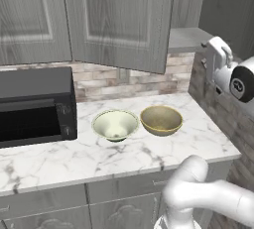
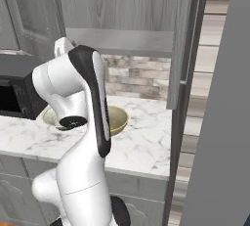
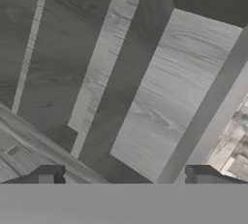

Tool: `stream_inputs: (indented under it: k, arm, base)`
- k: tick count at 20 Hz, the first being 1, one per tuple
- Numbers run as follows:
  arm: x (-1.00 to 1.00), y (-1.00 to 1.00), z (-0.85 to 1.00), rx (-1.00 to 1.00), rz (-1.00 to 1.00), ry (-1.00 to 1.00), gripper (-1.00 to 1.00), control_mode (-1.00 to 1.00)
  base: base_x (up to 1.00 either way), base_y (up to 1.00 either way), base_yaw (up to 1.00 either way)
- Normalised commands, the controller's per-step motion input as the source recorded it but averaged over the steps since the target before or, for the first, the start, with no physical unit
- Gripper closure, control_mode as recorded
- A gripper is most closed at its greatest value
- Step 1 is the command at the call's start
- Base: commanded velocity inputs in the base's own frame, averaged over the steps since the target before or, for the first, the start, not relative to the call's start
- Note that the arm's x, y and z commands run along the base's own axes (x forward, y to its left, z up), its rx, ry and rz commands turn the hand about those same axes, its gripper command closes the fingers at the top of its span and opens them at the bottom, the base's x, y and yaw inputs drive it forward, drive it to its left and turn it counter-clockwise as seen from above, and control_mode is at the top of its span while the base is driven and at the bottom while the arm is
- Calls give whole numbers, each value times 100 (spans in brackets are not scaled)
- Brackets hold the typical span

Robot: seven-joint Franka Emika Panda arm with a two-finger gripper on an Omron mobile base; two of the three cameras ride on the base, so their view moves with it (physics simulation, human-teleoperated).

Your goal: Open the cabinet. Pick the bowls from the counter and place them in the cabinet. Then close the cabinet.

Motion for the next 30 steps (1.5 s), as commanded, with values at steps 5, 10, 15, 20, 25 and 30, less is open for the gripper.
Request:
stream_inputs:
  k: [5,10,15,20,25,30]
  arm:
    - [0,-9,0,12,23,0,-100,-100]
    - [1,0,1,5,17,0,-100,-100]
    - [3,2,3,4,16,0,-100,-100]
    - [5,7,0,0,14,0,-100,-100]
    - [6,7,7,0,15,0,-100,-100]
    - [6,4,17,0,13,1,-100,-100]
  base:
    - [0,0,0]
    - [0,0,0]
    - [0,0,0]
    - [0,0,0]
    - [0,0,0]
    - [0,0,0]
